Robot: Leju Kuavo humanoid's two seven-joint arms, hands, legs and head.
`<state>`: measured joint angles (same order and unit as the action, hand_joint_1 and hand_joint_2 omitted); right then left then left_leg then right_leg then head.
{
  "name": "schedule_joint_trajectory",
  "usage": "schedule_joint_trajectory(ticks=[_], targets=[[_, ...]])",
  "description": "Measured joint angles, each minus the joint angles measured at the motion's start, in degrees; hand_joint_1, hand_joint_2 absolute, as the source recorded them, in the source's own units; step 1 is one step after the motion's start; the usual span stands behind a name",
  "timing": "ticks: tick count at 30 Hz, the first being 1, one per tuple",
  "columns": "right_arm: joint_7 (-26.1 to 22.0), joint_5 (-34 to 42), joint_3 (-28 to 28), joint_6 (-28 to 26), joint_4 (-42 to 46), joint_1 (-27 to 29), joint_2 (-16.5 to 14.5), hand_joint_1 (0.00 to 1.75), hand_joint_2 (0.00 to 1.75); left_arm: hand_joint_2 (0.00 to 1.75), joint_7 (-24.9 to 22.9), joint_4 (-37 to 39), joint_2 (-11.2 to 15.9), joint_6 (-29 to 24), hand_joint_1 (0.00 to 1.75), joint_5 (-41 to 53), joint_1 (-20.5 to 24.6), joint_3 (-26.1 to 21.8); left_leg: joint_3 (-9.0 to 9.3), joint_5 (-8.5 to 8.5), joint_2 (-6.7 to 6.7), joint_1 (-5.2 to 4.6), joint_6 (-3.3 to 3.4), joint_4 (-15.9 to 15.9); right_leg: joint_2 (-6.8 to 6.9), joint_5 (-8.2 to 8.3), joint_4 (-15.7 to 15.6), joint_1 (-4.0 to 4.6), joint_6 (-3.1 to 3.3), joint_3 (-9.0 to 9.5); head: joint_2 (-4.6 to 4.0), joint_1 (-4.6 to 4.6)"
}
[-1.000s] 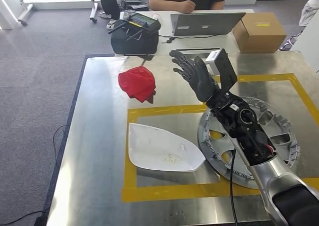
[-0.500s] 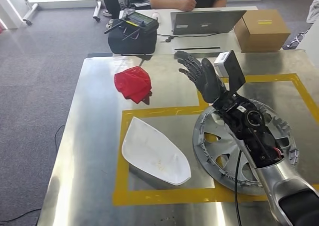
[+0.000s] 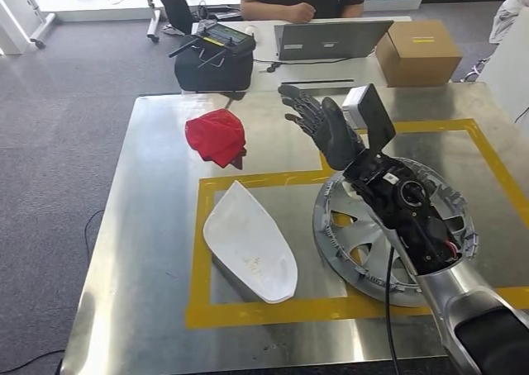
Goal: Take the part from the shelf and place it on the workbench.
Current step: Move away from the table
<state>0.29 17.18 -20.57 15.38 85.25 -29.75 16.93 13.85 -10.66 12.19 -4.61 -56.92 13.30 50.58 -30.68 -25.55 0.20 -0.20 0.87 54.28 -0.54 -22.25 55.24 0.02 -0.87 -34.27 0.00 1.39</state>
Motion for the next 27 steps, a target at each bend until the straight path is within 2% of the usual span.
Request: schedule_joint_trajectory(ticks=[1, 2, 4, 5, 6, 7, 8, 10, 11, 12, 15, 16, 17, 18, 20, 21, 22, 23, 25, 26, 27], targets=[[-0.01, 0.0, 0.01, 0.07, 0.04, 0.0, 0.08, 0.0, 0.0, 0.0, -0.01, 0.0, -0.01, 0.0, 0.0, 0.0, -0.02, 0.0, -0.16, 0.44, 0.08, 0.14, 0.3, -0.24, 0.03, -0.99, 1.02, -0.02, -0.31, -0.52, 0.0, 0.06], [-0.03, 0.0, 0.04, 0.1, 0.07, 0.02, 0.18, 0.0, 0.0, 0.0, -0.01, -0.01, -0.03, 0.0, 0.0, 0.0, -0.03, 0.0, -0.4, 0.86, 0.18, 0.29, 0.54, -0.46, 0.07, -2.79, 3.31, -0.07, -0.57, -1.46, 0.0, 0.28], [-0.09, 0.0, 0.08, 0.11, 0.08, 0.2, 0.28, 0.0, 0.0, 0.0, -0.02, -0.01, -0.08, 0.02, 0.0, 0.03, -0.03, 0.0, -1.02, 1.38, 0.27, 0.37, 0.86, -0.5, 0.17, -7.9, 11.37, -0.32, -0.94, -4.33, 0.0, 0.89], [-0.17, 0.0, 0.09, 0.12, 0.08, 0.41, 0.3, 0.0, 0.0, 0.0, -0.02, -0.01, -0.11, 0.04, 0.0, 0.07, -0.05, 0.0, -1.33, 1.59, 0.28, 0.36, 0.88, -0.47, 0.17, -9.73, 15.18, -0.41, -1.11, -5.49, 0.0, 1.1], [-0.3, -0.01, 0.09, 0.15, 0.08, 0.65, 0.32, 0.0, 0.0, 0.0, -0.03, -0.01, -0.15, 0.09, 0.0, 0.13, -0.06, 0.0, -1.61, 1.79, 0.28, 0.35, 0.85, -0.43, 0.17, -10.49, 17.28, -0.45, -1.23, -5.81, 0.0, 1.25], [-0.48, -0.02, 0.09, 0.2, 0.08, 0.84, 0.34, 0.0, 0.0, 0.0, -0.07, -0.01, -0.19, 0.13, 0.0, 0.2, -0.06, 0.0, -1.83, 1.95, 0.27, 0.35, 0.77, -0.36, 0.18, -10.1, 16.97, -0.5, -1.29, -4.98, 0.0, 1.4], [-0.68, -0.04, 0.11, 0.28, 0.08, 0.96, 0.37, 0.0, 0.0, 0.0, -0.11, -0.01, -0.22, 0.2, 0.0, 0.26, -0.05, 0.01, -1.98, 2.05, 0.26, 0.35, 0.69, -0.27, 0.2, -8.72, 14.25, -0.55, -1.3, -3.02, 0.0, 1.6], [-1.05, -0.13, 0.25, 0.5, 0.08, 0.93, 0.38, 0.0, 0.0, 0.0, -0.18, -0.01, -0.26, 0.34, 0.0, 0.33, 0.06, 0.02, -2.22, 2.12, 0.24, 0.23, 0.42, 0.08, 0.23, -5.61, 5.73, -0.52, -1.12, 2.16, 0.0, 2.04], [-1.19, -0.16, 0.34, 0.58, 0.08, 0.86, 0.39, 0.0, 0.0, 0.0, -0.19, 0.0, -0.27, 0.4, 0.0, 0.35, 0.17, 0.03, -2.46, 2.19, 0.23, 0.11, 0.21, 0.32, 0.23, -4.8, 2.4, -0.46, -0.91, 3.93, 0.0, 2.17], [-1.3, -0.19, 0.42, 0.64, 0.09, 0.84, 0.39, 0.0, 0.0, 0.0, -0.21, 0.0, -0.28, 0.42, 0.0, 0.36, 0.28, 0.04, -2.75, 2.33, 0.22, 0.02, -0.09, 0.51, 0.21, -4.5, 0.5, -0.4, -0.63, 4.8, 0.0, 2.18], [-1.48, -0.2, 0.49, 0.71, 0.1, 0.95, 0.4, 0.0, 0.0, 0.0, -0.24, 0.0, -0.23, 0.42, 0.0, 0.44, 0.41, 0.07, -3.4, 2.7, 0.21, 0.09, -1.1, 0.84, 0.17, -4.11, -0.31, -0.35, 0.41, 4.61, 0.0, 1.84], [-1.52, -0.2, 0.5, 0.75, 0.1, 0.96, 0.4, 0.0, 0.0, 0.0, -0.23, 0.0, -0.21, 0.42, 0.0, 0.48, 0.41, 0.07, -3.8, 1.95, 0.19, 0.16, -1.43, 1.67, 0.21, -3.79, -0.45, -0.41, 0.8, 4.49, 0.0, 1.69], [-1.58, -0.2, 0.51, 0.84, 0.1, 0.96, 0.4, 0.0, 0.0, 0.0, -0.23, 0.0, -0.18, 0.43, 0.0, 0.49, 0.43, 0.07, -4.67, 0.41, 0.16, 0.25, -1.75, 3.7, 0.31, -3.46, -0.61, -0.52, 1.18, 4.29, 0.0, 1.41], [-1.62, -0.24, 0.51, 0.96, 0.11, 0.95, 0.4, 0.0, 0.0, 0.0, -0.23, 0.0, -0.17, 0.45, 0.0, 0.5, 0.45, 0.07, -6.09, -1.82, 0.13, 0.38, -2.05, 7.02, 0.39, -3.13, -0.72, -0.61, 1.45, 4.0, 0.0, 1.06], [-1.68, -0.48, 0.51, 1.27, 0.11, 0.98, 0.4, 0.0, 0.0, 0.0, -0.23, 0.0, -0.2, 0.49, 0.0, 0.5, 0.45, 0.08, -9.46, -6.09, 0.11, 0.52, -2.45, 15.17, 0.45, -2.58, -0.7, -0.58, 1.67, 3.17, 0.0, 0.32], [-1.69, -0.63, 0.51, 1.39, 0.11, 1.01, 0.4, 0.0, 0.0, 0.0, -0.24, -0.01, -0.21, 0.5, 0.0, 0.5, 0.41, 0.08, -10.33, -6.99, 0.11, 0.57, -2.51, 17.68, 0.45, -2.3, -0.69, -0.56, 1.65, 2.78, 0.0, 0.14], [-1.7, -0.73, 0.51, 1.48, 0.11, 1.04, 0.4, 0.0, 0.0, 0.0, -0.25, -0.01, -0.22, 0.5, 0.0, 0.5, 0.39, 0.09, -10.02, -6.74, 0.11, 0.59, -2.46, 17.86, 0.44, -2.05, -0.68, -0.55, 1.6, 2.46, 0.0, 0.03], [-1.7, -0.79, 0.51, 1.52, 0.12, 1.06, 0.4, 0.0, 0.0, 0.0, -0.25, 0.0, -0.21, 0.5, 0.0, 0.5, 0.39, 0.09, -8.42, -5.49, 0.11, 0.59, -2.33, 15.53, 0.43, -1.82, -0.68, -0.55, 1.51, 2.22, 0.0, -0.04], [-1.74, -0.79, 0.54, 1.56, 0.12, 1.05, 0.4, 0.0, 0.0, 0.0, -0.26, 0.01, -0.15, 0.51, 0.0, 0.5, 0.53, 0.08, -3.14, -2.24, 0.07, 0.55, -1.84, 6.66, 0.41, -1.48, -0.65, -0.48, 1.19, 1.95, 0.0, -0.16], [-1.75, -0.79, 0.58, 1.56, 0.12, 1.02, 0.4, 0.0, 0.0, 0.0, -0.26, 0.01, -0.13, 0.52, 0.0, 0.5, 0.62, 0.08, -1.13, -1.15, 0.05, 0.44, -1.53, 2.99, 0.41, -1.34, -0.62, -0.4, 0.96, 1.83, 0.0, -0.16], [-1.78, -0.79, 0.63, 1.56, 0.12, 1.01, 0.4, 0.0, 0.0, 0.0, -0.26, 0.01, -0.11, 0.52, 0.0, 0.5, 0.68, 0.07, -0.05, -0.61, 0.03, 0.3, -1.23, 0.85, 0.42, -1.17, -0.59, -0.33, 0.67, 1.71, 0.0, -0.1]])
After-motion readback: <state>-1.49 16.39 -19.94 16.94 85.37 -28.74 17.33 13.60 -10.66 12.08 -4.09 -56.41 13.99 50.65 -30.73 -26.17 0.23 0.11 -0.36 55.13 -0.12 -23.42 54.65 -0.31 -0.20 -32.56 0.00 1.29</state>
